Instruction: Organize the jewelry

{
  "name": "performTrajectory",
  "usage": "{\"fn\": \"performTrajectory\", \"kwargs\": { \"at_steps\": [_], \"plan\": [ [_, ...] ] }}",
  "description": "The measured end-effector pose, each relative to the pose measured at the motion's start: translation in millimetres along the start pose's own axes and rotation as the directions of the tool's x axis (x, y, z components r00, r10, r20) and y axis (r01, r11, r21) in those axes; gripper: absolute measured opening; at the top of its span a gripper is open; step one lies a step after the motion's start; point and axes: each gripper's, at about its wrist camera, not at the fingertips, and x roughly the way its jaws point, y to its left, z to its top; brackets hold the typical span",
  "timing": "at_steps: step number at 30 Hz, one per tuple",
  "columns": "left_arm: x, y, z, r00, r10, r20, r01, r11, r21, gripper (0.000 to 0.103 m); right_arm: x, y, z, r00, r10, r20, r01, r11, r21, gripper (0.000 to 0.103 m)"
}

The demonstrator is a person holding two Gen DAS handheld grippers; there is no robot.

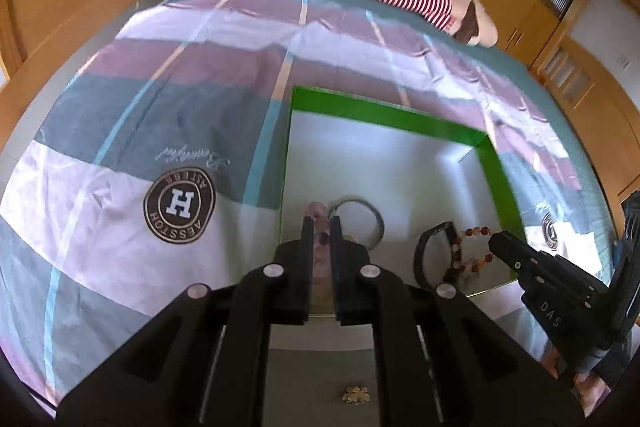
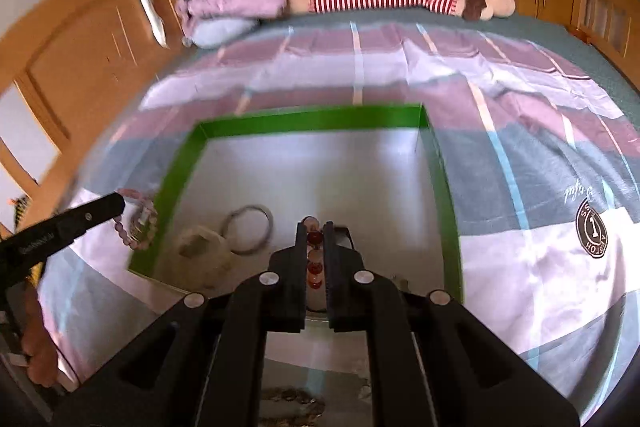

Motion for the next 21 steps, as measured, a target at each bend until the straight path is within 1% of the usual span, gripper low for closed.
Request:
{"fn": "performTrajectory", "kwargs": {
  "at_steps": [2,7,8,9,10,11,12,13,15,17,18,21],
  "plan": [
    [6.0,-0.6,-0.8,1.0,0.009,-0.014,-0.009,1.0,0.006,0.007,10.1,0.9,-3.9,1.0,-0.005,-0.029,0.005,1.0,0.0,0.007],
    [11.6,-1.2,-2.3,0.999,0.016,-0.036,-0.016,1.0,0.005,0.008,20.3,4.0,-10.3,0.998,-0.012,-0.067,0.011,1.0,-0.023,0.008],
    [11.6,-1.0,-2.5,0.999,0.023,-0.036,-0.023,1.0,0.004,0.008,22.1,4.0,-11.4,0.997,-0.011,-0.079,0.009,1.0,-0.027,0.008],
    [10.3,-0.8,-2.7,0.999,0.025,-0.03,-0.025,1.0,0.002,0.012,23.4,4.2,-12.1,0.996,-0.011,-0.087,0.008,1.0,-0.029,0.009],
    [8.7,-0.5,-2.9,1.0,0.017,-0.026,-0.017,1.0,0.001,0.022,23.4,4.7,-12.5,0.996,-0.012,-0.092,0.009,0.999,-0.031,0.017],
    [7.2,-1.0,-2.7,1.0,0.011,-0.021,-0.011,1.0,-0.001,0.028,22.9,4.8,-13.1,0.995,-0.016,-0.096,0.014,0.999,-0.031,0.022],
    [4.3,-1.8,-2.6,1.0,0.011,-0.014,-0.011,1.0,-0.002,0.028,21.3,4.0,-13.5,0.996,-0.018,-0.093,0.016,1.0,-0.024,0.035],
    [2.8,-2.7,-2.5,1.0,0.009,-0.011,-0.009,1.0,0.0,0.028,18.4,3.1,-13.5,0.996,-0.011,-0.086,0.01,1.0,-0.013,0.039],
    [-2.0,-5.9,-2.8,1.0,-0.002,-0.003,0.002,1.0,0.008,0.03,11.9,2.1,-13.3,0.998,0.0,-0.064,-0.001,1.0,-0.003,0.039],
    [-4.3,-8.2,-3.5,1.0,-0.005,-0.002,0.005,1.0,0.011,0.038,6.2,1.8,-12.6,0.999,0.0,-0.05,0.0,1.0,-0.006,0.039],
    [-5.3,-9.4,-4.1,1.0,-0.003,-0.002,0.003,1.0,0.013,0.04,4.1,1.4,-12.6,0.999,0.002,-0.045,-0.003,1.0,-0.003,0.039],
    [-9.8,-14.6,-6.7,1.0,0.001,0.0,-0.001,1.0,0.027,0.041,0.3,-2.1,-13.9,0.998,0.025,-0.05,-0.024,1.0,0.02,0.039]
  ]
}}
